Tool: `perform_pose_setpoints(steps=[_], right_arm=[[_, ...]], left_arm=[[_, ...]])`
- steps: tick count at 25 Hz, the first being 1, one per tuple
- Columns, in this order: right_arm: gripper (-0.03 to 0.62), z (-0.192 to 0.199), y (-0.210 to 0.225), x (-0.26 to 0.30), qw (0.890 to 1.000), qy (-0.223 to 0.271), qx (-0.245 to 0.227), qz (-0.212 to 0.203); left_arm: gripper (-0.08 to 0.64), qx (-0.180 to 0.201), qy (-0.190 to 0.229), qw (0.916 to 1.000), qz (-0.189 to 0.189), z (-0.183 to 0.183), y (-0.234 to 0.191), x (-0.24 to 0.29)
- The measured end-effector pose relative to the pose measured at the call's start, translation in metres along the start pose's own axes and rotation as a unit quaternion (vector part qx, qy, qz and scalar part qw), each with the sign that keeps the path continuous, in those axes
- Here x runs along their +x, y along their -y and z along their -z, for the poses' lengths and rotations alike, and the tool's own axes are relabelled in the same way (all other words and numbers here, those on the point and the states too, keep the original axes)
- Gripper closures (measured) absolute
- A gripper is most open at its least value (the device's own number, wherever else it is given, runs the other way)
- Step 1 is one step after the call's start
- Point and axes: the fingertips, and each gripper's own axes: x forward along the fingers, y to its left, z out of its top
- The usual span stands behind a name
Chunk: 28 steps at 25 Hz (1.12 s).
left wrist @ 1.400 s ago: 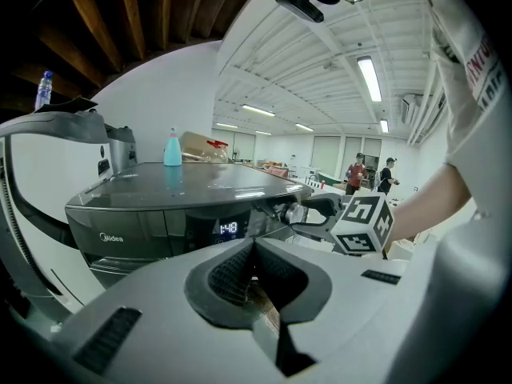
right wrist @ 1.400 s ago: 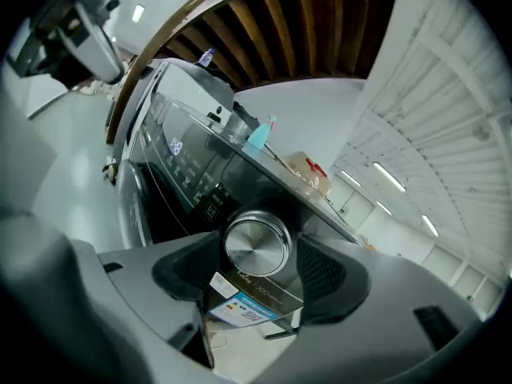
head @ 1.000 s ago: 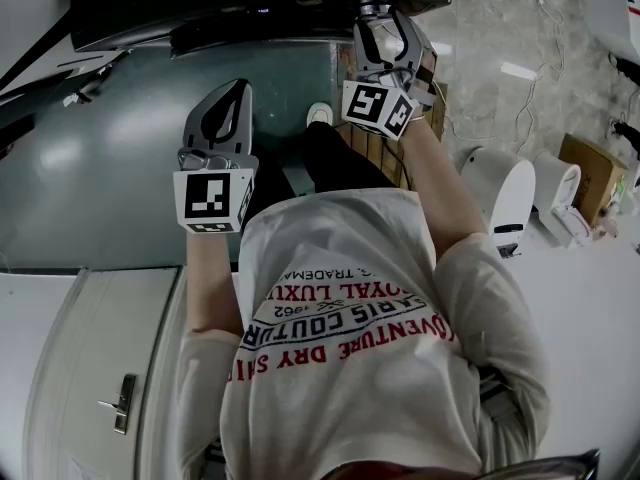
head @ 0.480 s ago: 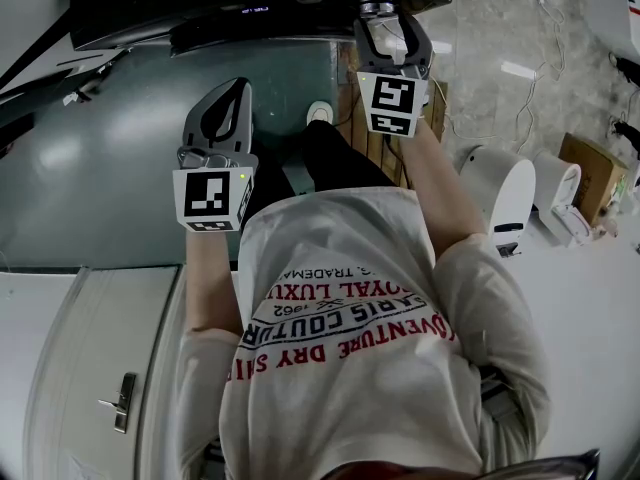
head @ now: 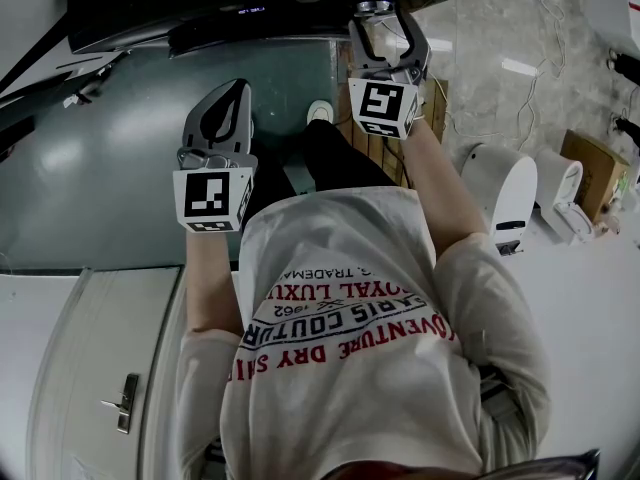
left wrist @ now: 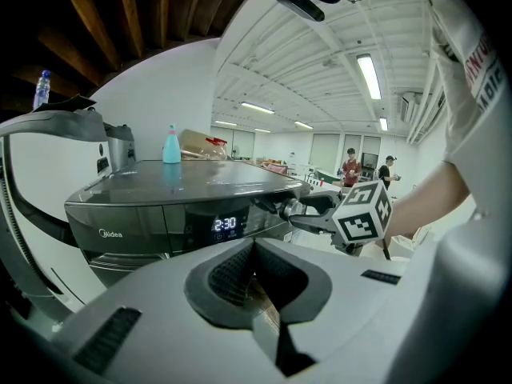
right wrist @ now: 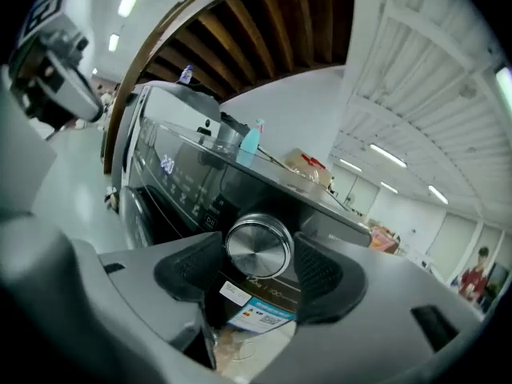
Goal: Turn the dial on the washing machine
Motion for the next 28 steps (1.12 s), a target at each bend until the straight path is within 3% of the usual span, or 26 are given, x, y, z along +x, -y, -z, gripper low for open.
perform_pose_setpoints(steps=[7, 11, 17, 21, 24, 28], right_arm=[[0.316, 0.0061, -0.0069, 0.0029, 0.986, 0.009, -0.162, 0.032], [0.316, 0.0081, -0.004, 0.0042, 0.98, 0.008, -0.193, 0.043], [0.318, 0.0075, -0.0033, 0.0047, 0.99, -0.004, -0.138, 0.035], [0.319, 0.007, -0.0001, 0.0041, 0.999, -0.018, -0.035, 0.023], [0.318, 0.0069, 0.0015, 0.0044, 0.999, -0.031, 0.027, 0.02], [0.318, 0.0071, 0.0018, 0.0052, 0.999, -0.028, 0.039, 0.008]], left_arm=[[0.545, -0.004, -0.003, 1.0, -0.003, 0.0033, 0.0005, -0.0003], [0.543, -0.002, -0.001, 1.0, -0.003, 0.0016, 0.0003, -0.0001], [0.544, -0.002, -0.001, 1.0, -0.003, 0.0008, -0.0012, 0.0016], [0.545, 0.001, -0.001, 1.0, -0.001, -0.0003, -0.0008, 0.0015], [0.544, 0.001, -0.002, 1.0, -0.001, -0.0001, -0.0022, 0.0004], [0.544, 0.005, -0.001, 1.0, 0.0, -0.0021, -0.0044, -0.0012]])
